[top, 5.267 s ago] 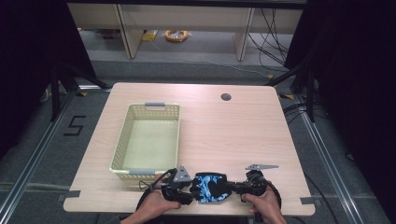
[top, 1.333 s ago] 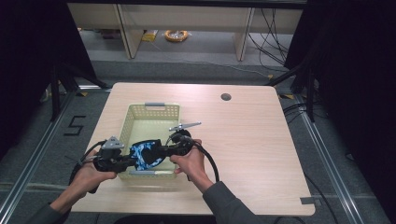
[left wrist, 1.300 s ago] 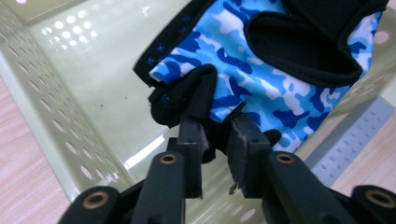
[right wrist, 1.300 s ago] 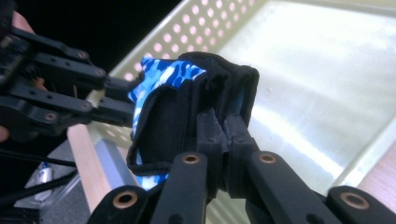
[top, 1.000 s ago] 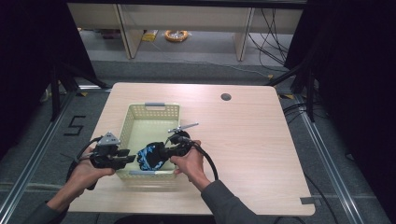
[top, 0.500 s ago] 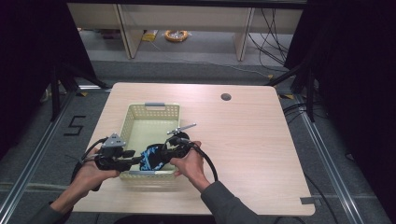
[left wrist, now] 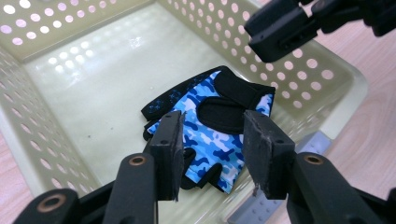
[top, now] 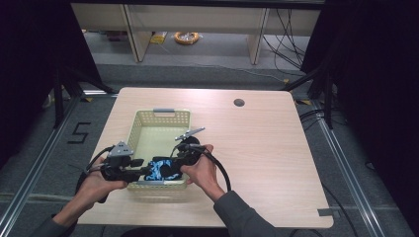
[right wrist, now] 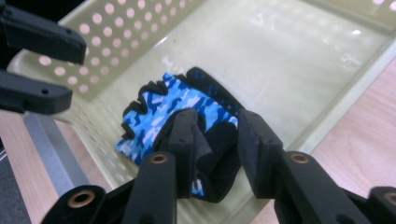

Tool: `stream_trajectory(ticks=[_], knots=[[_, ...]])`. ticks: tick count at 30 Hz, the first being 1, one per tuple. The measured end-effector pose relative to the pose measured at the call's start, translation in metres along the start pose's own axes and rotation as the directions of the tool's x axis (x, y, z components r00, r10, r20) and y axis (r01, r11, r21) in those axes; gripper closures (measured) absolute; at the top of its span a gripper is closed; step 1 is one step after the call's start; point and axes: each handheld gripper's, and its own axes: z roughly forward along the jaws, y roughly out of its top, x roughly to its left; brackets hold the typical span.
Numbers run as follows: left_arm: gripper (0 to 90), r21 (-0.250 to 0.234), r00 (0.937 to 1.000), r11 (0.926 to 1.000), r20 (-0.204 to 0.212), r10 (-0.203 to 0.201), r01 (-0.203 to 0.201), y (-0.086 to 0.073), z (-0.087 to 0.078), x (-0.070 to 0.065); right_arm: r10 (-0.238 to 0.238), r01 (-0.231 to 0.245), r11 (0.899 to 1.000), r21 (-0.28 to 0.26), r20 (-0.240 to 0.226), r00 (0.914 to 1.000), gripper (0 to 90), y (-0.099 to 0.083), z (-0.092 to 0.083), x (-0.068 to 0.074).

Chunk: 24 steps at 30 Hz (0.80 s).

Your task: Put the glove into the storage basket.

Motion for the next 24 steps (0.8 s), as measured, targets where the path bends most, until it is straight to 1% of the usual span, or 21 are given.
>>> stream_trajectory(ticks=[1, 2, 3, 4, 5, 6, 7, 8, 9, 10, 12, 13, 14, 15, 16, 17, 18, 19, 20, 21, 24], knots=[[57.1, -0.003, 1.0000, 1.0000, 0.001, -0.003, 0.003, 0.000, 0.000, -0.001, 0.021, -0.021, 1.000, 0.004, 0.001, 0.9998, 66.3, 0.001, -0.003, 0.000], [57.0, -0.003, 1.0000, 1.0000, 0.001, -0.003, 0.003, 0.000, 0.000, -0.001, 0.021, -0.021, 1.000, 0.004, 0.001, 0.9998, 66.3, 0.001, -0.003, 0.000], [57.0, -0.003, 1.0000, 1.0000, 0.002, -0.003, 0.003, 0.000, 0.000, -0.001, 0.036, -0.036, 0.999, 0.012, 0.005, 0.9993, 65.9, 0.002, -0.005, 0.000], [57.0, -0.004, 1.0000, 1.0000, 0.002, 0.006, -0.006, 0.000, -0.001, -0.001, 0.036, -0.036, 0.999, 0.009, 0.005, 0.9993, 65.7, 0.002, -0.006, 0.000], [56.7, -0.003, 1.0000, 1.0000, 0.002, 0.004, -0.004, 0.000, -0.001, -0.002, 0.016, -0.016, 1.000, -0.010, -0.013, 0.9998, 65.6, 0.002, -0.007, -0.002], [56.4, -0.013, 0.9999, 0.9998, 0.000, -0.012, 0.012, 0.000, 0.000, -0.003, 0.031, -0.031, 1.000, -0.005, -0.010, 0.9995, 65.6, 0.002, -0.009, -0.002], [55.6, -0.008, 1.0000, 1.0000, 0.007, 0.003, -0.003, 0.001, -0.001, -0.003, 0.036, -0.036, 0.999, -0.012, -0.006, 0.9993, 65.4, 0.002, -0.011, -0.003], [55.3, -0.008, 1.0000, 1.0000, 0.007, 0.003, -0.003, 0.001, -0.001, -0.003, 0.036, -0.036, 0.999, -0.012, -0.006, 0.9993, 65.4, 0.002, -0.011, -0.003], [55.3, -0.006, 1.0000, 1.0000, 0.006, 0.005, -0.005, 0.001, -0.001, -0.004, 0.025, -0.026, 0.999, -0.020, -0.020, 0.9995, 65.1, 0.002, -0.012, -0.004], [54.3, -0.005, 0.9999, 1.0000, 0.008, 0.007, -0.007, 0.002, -0.001, -0.004, 0.046, -0.046, 0.999, -0.022, -0.014, 0.9988, 64.9, 0.001, -0.014, -0.004], [53.7, -0.014, 0.9999, 0.9999, 0.006, -0.009, 0.009, 0.003, 0.000, -0.006, 0.042, -0.043, 0.999, -0.024, -0.008, 0.9991, 64.9, 0.001, -0.014, -0.005], [51.6, -0.012, 0.9999, 0.9999, 0.014, -0.003, 0.003, 0.004, -0.001, -0.007, -0.002, 0.000, 0.998, -0.059, -0.027, 0.9996, 64.9, 0.001, -0.015, -0.008], [50.3, -0.012, 0.9999, 0.9999, 0.014, -0.003, 0.003, 0.004, -0.001, -0.007, 0.012, -0.013, 0.999, -0.051, -0.031, 0.9995, 64.8, 0.001, -0.018, -0.008], [50.3, -0.019, 0.9998, 0.9996, 0.009, -0.020, 0.020, 0.004, 0.000, -0.008, 0.012, -0.013, 0.999, -0.051, -0.031, 0.9995, 64.8, 0.001, -0.018, -0.008], [49.7, -0.029, 0.9993, 0.9990, 0.016, -0.032, 0.033, 0.005, 0.000, -0.010, 0.012, -0.014, 0.998, -0.058, -0.036, 0.9993, 64.6, 0.000, -0.019, -0.009], [47.9, -0.024, 0.9996, 0.9996, 0.025, -0.011, 0.012, 0.005, -0.001, -0.010, 0.016, -0.019, 0.998, -0.066, -0.043, 0.9989, 64.5, 0.000, -0.021, -0.010], [46.4, -0.024, 0.9996, 0.9996, 0.025, -0.011, 0.012, 0.005, -0.001, -0.010, 0.016, -0.019, 0.998, -0.066, -0.043, 0.9989, 64.5, 0.000, -0.021, -0.010], [45.0, -0.033, 0.9991, 0.9989, 0.028, -0.032, 0.033, 0.006, 0.000, -0.011, 0.016, -0.020, 0.997, -0.069, -0.051, 0.9986, 63.9, -0.001, -0.024, -0.012], [45.0, -0.043, 0.9987, 0.9982, 0.029, -0.041, 0.042, 0.006, 0.000, -0.013, 0.016, -0.020, 0.997, -0.069, -0.051, 0.9986, 63.9, -0.001, -0.024, -0.012], [43.5, -0.062, 0.9969, 0.9959, 0.047, -0.064, 0.066, 0.006, 0.000, -0.014, 0.009, -0.014, 0.997, -0.080, -0.053, 0.9985, 63.7, -0.002, -0.027, -0.013], [41.6, -0.057, 0.9975, 0.9966, 0.043, -0.056, 0.059, 0.007, -0.002, -0.016, 0.024, -0.028, 0.996, -0.079, -0.051, 0.9984, 63.1, -0.003, -0.030, -0.015]])
